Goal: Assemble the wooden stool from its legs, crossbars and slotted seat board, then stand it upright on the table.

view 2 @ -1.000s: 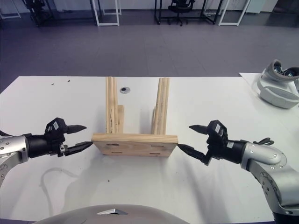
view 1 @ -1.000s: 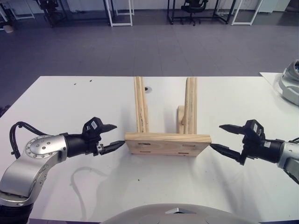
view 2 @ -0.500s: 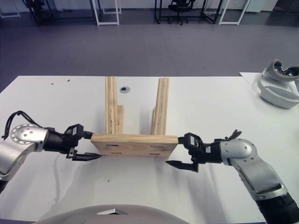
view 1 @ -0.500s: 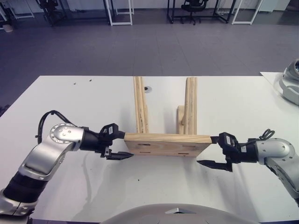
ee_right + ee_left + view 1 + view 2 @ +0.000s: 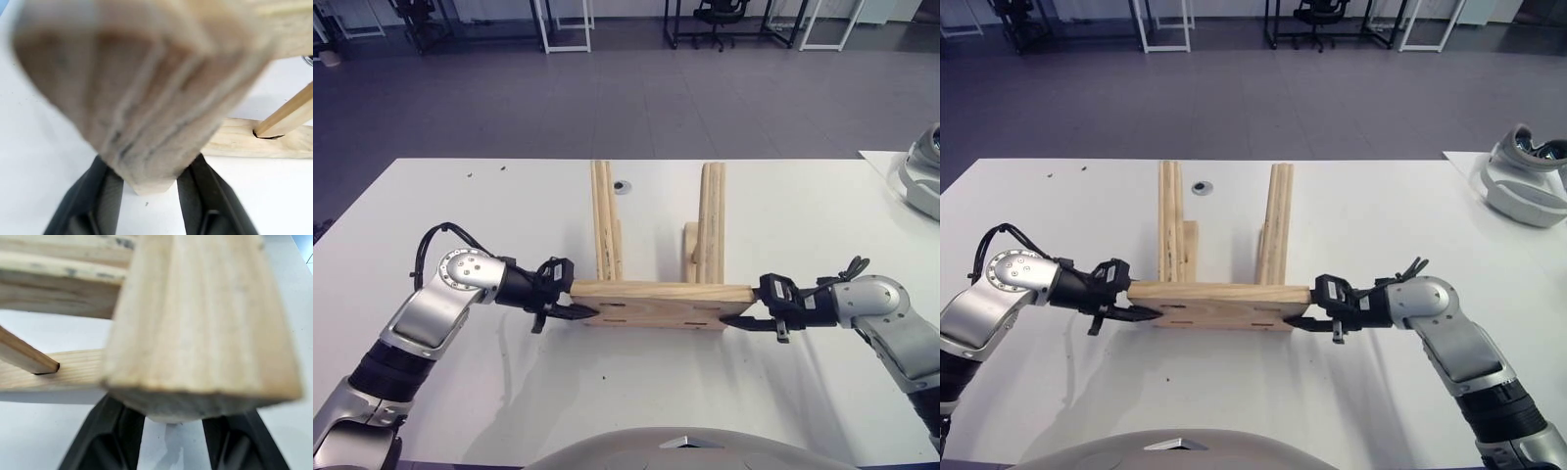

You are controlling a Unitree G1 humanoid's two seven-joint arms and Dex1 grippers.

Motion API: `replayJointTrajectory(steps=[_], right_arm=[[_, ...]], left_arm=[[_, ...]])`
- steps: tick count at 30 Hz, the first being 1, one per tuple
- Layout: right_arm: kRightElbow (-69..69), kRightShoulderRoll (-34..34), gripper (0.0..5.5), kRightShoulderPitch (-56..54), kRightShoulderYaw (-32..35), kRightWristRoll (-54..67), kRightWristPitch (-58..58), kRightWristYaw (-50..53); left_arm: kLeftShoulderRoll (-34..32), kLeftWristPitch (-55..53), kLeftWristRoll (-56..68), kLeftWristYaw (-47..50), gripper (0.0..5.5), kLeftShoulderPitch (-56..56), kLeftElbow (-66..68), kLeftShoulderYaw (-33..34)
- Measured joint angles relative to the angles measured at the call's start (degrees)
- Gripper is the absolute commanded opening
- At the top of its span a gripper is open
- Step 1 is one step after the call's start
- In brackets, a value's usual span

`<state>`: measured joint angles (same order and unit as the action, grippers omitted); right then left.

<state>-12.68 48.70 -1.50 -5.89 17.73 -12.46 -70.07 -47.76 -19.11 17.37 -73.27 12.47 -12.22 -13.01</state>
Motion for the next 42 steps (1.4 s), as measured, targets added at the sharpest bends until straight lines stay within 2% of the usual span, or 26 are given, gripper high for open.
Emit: replayJointTrajectory(steps=[3,5,7,11,13,15,21,22,23,25,28,32,34,36,38,40,42], right_arm=[[0.4,0.9,1.46,-4.1,3.5,7.1,-6.5,-3.9],[0.7,4.0,1.46,-11.1,4.9,14.2,-16.5,-8.3],[3.6,6.8,1.46,-20.9,4.9,19.1,-27.7,-13.2],[15.8,8.1,1.39,-40.0,1.9,30.9,-55.6,-20.1],[18.9,11.9,1.35,-46.0,-2.6,41.5,-66.9,-19.4],[18.7,14.9,1.35,-46.7,-8.7,50.4,-73.5,-17.4],[14.1,21.5,1.36,-45.0,-21.1,70.8,-78.6,-10.3],[13.9,22.0,1.36,-42.8,-21.8,74.5,-78.5,-7.4],[15.5,22.2,1.8,-39.3,-21.9,80.5,-77.9,-2.7],[24.0,20.3,2.16,-32.5,-19.6,85.4,-76.1,3.4],[29.0,19.8,2.76,-29.5,-14.4,88.1,-74.0,11.3],[33.7,17.7,3.55,-28.3,-5.4,88.6,-69.9,19.0],[35.9,16.1,3.81,-25.9,2.5,87.8,-64.1,23.2],[32.9,13.4,3.81,-19.7,9.4,82.0,-53.9,27.0],[27.7,8.5,3.81,-11.6,13.5,72.0,-41.5,31.6],[23.4,2.7,3.81,-5.2,14.4,59.7,-28.7,36.8],[21.7,-4.0,3.81,-1.5,13.1,44.7,-14.7,43.4]], left_arm=[[-0.9,-7.7,6.8,-2.4,1.45,3.8,-2.0,4.0],[-3.6,-16.3,13.5,-5.7,1.39,9.5,-2.5,6.8],[-5.2,-26.6,19.9,-8.1,1.35,16.7,-0.8,8.2],[-7.2,-52.0,33.1,-12.2,1.31,29.8,10.0,8.5],[-11.1,-61.9,43.3,-12.1,1.31,34.4,14.2,5.0],[-15.5,-67.5,51.9,-11.3,1.31,35.6,15.1,-1.0],[-24.8,-72.6,69.4,-8.5,1.31,34.1,12.7,-13.2],[-24.8,-72.9,70.9,-7.6,1.71,32.6,12.7,-14.1],[-23.6,-72.9,73.8,-5.6,1.93,29.7,14.6,-13.8],[-19.1,-67.9,72.3,2.2,2.27,22.9,21.2,-7.0],[-15.2,-64.9,72.2,12.1,2.83,20.8,23.9,1.4],[-10.7,-61.6,71.9,24.1,3.56,20.5,29.9,11.6],[-10.5,-57.8,71.0,27.3,3.82,22.0,34.1,18.9],[-10.9,-52.4,67.6,27.1,4.23,22.0,34.6,23.4],[-11.1,-43.2,60.9,26.6,4.23,19.7,34.1,25.8],[-10.3,-29.2,49.6,29.4,4.23,15.5,34.0,26.1],[-6.6,-13.6,36.8,35.8,4.23,10.5,34.1,25.4]])
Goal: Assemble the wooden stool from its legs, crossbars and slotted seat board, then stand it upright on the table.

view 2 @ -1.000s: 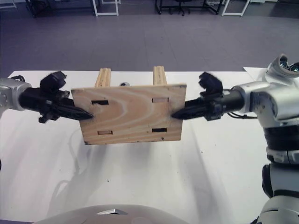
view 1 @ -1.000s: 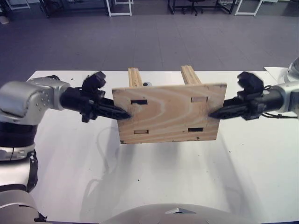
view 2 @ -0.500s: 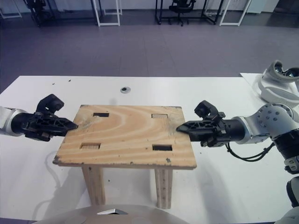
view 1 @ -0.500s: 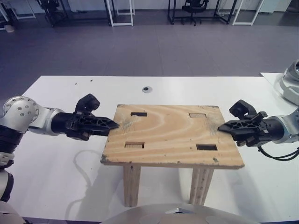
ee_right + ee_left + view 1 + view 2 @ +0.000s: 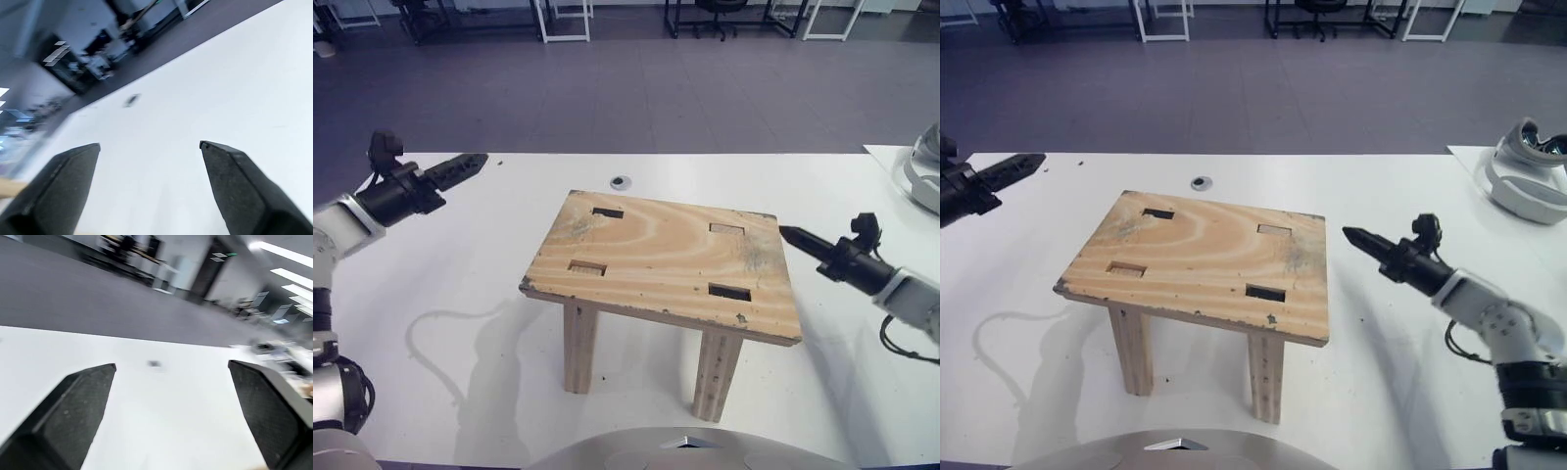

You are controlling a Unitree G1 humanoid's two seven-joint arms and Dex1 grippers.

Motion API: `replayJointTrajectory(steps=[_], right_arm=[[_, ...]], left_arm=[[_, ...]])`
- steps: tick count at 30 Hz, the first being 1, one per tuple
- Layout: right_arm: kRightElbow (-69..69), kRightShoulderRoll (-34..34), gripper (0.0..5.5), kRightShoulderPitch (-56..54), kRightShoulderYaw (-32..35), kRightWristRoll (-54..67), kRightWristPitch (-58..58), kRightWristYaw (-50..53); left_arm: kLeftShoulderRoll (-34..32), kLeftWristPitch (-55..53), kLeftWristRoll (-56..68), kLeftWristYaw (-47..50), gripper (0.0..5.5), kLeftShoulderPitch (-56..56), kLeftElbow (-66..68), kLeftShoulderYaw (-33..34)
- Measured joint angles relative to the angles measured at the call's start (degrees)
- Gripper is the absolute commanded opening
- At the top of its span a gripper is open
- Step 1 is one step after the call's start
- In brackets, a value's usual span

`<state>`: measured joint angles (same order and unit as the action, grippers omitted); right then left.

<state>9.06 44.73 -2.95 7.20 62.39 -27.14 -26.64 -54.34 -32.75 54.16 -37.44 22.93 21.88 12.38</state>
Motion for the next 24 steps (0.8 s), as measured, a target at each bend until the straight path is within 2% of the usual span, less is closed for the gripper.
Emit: replayJointTrajectory(steps=[5,10,19,24], right_arm=[[7.2,-16.8,3.81,-2.3,-5.0,-32.8,28.6,17.5],[14.6,-23.1,3.81,-6.1,-5.1,-44.8,37.0,22.4],[26.7,-24.3,3.81,-13.5,-0.3,-51.5,42.7,23.9],[30.7,-23.1,3.81,-17.0,1.5,-53.4,43.8,22.6]], left_arm=[[17.5,24.9,-18.9,17.9,4.23,-9.5,-1.4,0.8],[18.8,29.9,-26.8,19.1,4.23,-4.7,3.3,1.6],[28.1,34.5,-34.8,20.6,4.23,-3.8,2.4,-1.1],[30.9,36.0,-36.9,22.0,4.23,-3.8,1.7,-1.0]])
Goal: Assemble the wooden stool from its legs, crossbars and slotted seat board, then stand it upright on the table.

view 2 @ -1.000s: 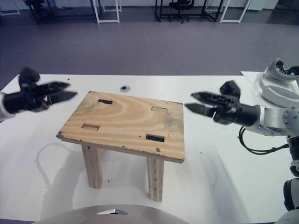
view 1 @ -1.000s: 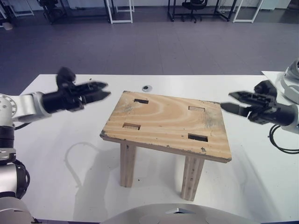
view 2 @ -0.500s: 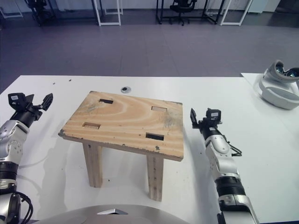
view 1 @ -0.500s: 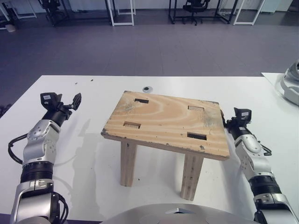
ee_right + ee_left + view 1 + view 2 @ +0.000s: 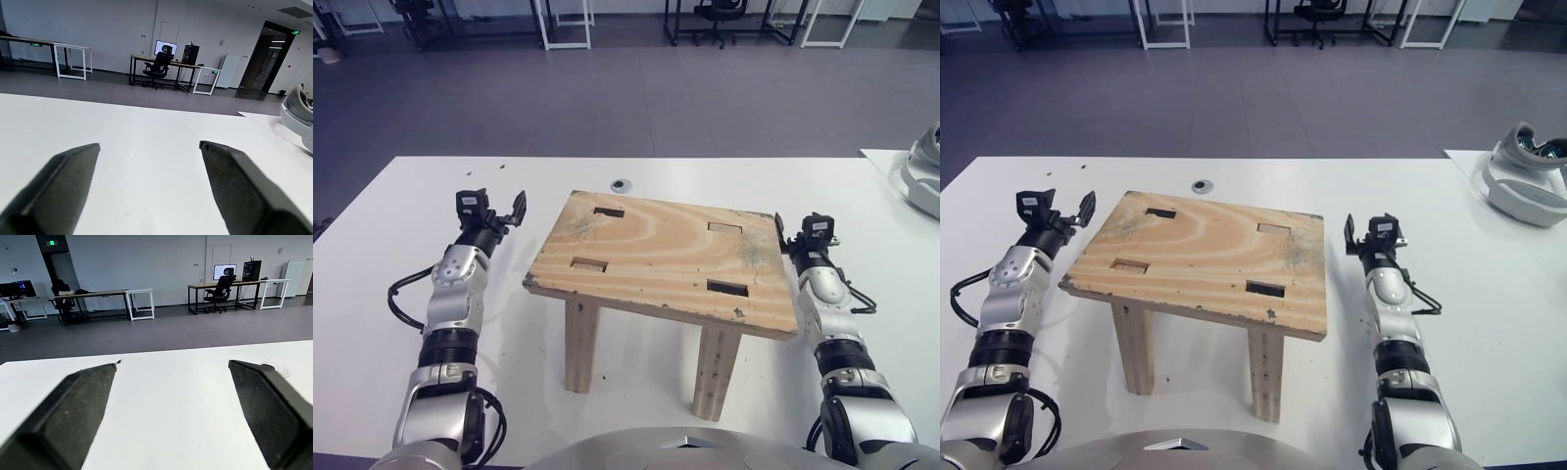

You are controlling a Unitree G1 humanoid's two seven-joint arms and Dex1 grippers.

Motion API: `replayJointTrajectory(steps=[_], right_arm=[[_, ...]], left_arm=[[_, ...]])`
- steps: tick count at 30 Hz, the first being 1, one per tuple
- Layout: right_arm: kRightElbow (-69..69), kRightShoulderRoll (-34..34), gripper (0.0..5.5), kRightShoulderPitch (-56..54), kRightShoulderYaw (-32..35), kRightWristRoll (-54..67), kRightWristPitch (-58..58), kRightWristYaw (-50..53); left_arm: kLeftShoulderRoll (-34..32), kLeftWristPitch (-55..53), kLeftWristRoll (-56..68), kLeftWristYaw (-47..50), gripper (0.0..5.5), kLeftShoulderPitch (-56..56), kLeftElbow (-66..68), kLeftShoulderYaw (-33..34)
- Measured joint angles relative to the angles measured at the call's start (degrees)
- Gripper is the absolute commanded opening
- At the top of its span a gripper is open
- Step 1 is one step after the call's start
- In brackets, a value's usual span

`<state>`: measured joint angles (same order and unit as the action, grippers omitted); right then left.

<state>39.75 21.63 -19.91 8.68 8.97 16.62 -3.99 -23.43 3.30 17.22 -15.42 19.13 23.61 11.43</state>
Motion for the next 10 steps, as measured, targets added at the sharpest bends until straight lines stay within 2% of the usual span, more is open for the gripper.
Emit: replayJointTrajectory(steps=[10], right_arm=[[4.9,0.3,3.81,-2.0,1.1,-2.4,2.0,-0.3]], left_arm=[[1.5,1.3,-4.0,0.1,4.23,0.2,0.5,-0.6]])
